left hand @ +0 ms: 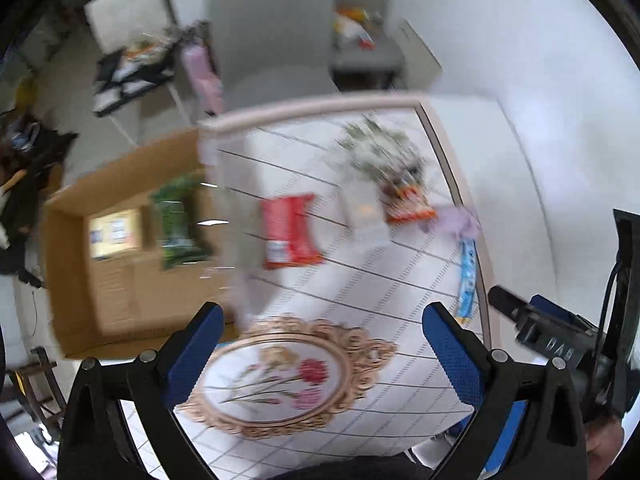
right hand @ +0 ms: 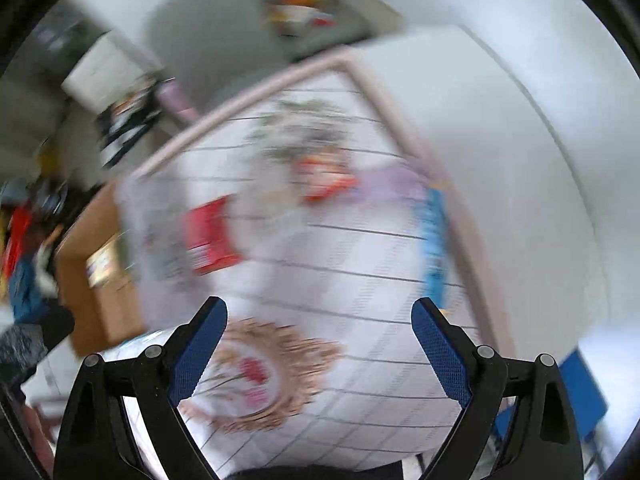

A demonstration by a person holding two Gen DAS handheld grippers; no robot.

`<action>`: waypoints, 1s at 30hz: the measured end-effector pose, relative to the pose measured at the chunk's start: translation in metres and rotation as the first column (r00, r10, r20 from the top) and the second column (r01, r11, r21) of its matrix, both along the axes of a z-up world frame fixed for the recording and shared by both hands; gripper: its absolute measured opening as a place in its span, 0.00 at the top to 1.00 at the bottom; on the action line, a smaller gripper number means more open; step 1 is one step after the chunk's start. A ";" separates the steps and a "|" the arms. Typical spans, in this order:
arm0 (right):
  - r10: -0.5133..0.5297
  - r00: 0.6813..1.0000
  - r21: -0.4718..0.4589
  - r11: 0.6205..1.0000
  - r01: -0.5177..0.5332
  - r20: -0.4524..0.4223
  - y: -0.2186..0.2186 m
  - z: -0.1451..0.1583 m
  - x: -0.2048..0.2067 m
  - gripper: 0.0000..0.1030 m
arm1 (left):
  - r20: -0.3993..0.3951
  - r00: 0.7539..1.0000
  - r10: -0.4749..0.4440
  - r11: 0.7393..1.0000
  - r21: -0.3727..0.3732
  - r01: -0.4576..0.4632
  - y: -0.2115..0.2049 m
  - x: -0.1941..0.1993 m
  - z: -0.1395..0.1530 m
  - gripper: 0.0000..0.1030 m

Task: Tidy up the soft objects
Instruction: 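Grasp the white card box with the left tool while the right tool grasps the blue tube packet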

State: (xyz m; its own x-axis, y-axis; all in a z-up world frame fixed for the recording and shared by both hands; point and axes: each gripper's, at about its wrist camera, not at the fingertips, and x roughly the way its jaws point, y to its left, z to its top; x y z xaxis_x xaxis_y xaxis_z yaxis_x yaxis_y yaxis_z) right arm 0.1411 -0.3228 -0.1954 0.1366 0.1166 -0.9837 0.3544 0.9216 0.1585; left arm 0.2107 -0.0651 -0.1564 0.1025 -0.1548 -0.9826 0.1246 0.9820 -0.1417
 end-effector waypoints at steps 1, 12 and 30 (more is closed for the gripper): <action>-0.024 0.999 0.001 1.000 0.024 -0.022 -0.017 -0.013 0.002 0.07 | -0.044 0.999 -0.017 1.000 -0.006 0.017 -0.017 0.010 -0.018 0.01; -0.166 0.962 0.050 0.982 0.181 -0.217 -0.113 -0.158 0.015 0.08 | -0.330 0.944 0.023 0.998 0.056 -0.005 -0.082 0.082 -0.173 0.01; -0.098 0.951 0.022 0.994 0.109 -0.293 -0.097 -0.202 0.039 0.27 | -0.364 0.931 0.034 0.984 0.177 0.033 -0.104 0.110 -0.245 0.09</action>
State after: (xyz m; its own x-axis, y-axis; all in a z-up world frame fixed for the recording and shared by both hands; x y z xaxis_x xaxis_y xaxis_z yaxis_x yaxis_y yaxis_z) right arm 0.1796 -0.4196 -0.3976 -0.1417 0.1543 -0.9778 0.4833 0.8728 0.0677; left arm 0.3206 -0.1694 -0.4009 -0.2674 0.0254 -0.9633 0.0970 0.9953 -0.0007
